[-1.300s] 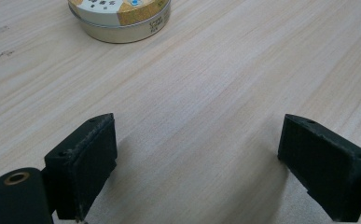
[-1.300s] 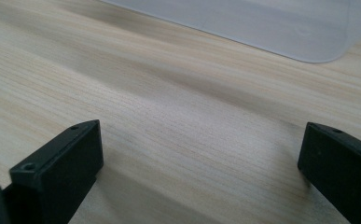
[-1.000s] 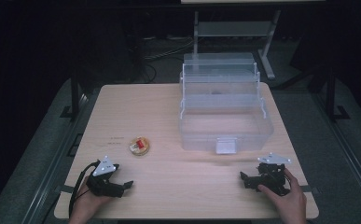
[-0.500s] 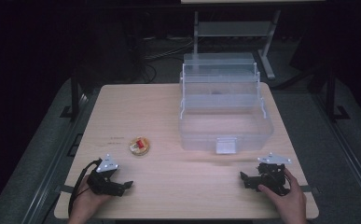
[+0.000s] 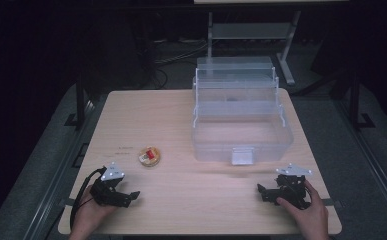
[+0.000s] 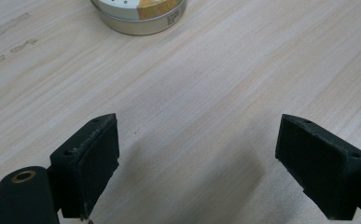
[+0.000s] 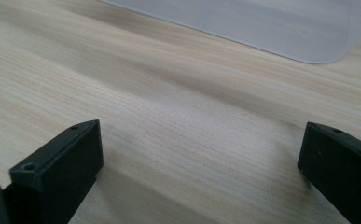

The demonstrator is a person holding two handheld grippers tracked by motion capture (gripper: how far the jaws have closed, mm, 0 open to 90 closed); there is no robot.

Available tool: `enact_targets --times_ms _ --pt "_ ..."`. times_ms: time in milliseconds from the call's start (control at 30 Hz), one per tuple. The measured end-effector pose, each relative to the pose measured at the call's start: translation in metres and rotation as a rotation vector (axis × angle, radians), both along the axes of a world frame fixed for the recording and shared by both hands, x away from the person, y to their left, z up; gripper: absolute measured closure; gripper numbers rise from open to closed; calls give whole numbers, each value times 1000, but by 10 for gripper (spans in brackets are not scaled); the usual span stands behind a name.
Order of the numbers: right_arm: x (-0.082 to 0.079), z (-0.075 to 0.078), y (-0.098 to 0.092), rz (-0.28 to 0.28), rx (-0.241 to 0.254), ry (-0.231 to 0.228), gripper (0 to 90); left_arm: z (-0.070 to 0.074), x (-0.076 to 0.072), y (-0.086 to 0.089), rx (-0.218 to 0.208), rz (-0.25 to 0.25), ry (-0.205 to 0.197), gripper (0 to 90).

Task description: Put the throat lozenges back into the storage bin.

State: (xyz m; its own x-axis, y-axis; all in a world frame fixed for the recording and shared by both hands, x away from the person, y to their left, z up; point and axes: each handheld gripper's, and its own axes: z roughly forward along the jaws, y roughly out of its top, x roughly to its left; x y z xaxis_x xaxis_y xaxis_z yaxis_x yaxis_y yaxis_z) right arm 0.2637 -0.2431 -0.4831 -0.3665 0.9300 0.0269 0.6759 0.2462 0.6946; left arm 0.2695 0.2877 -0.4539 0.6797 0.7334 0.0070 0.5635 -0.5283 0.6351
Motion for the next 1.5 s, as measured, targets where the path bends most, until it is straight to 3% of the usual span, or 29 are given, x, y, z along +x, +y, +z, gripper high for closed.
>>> enact_targets --times_ms 933,1500 --pt "0 0 0 2 0 0 0 23 15 7 -30 33 11 141" --pt "0 0 0 1 -1 0 0 30 27 0 -11 17 24 143"
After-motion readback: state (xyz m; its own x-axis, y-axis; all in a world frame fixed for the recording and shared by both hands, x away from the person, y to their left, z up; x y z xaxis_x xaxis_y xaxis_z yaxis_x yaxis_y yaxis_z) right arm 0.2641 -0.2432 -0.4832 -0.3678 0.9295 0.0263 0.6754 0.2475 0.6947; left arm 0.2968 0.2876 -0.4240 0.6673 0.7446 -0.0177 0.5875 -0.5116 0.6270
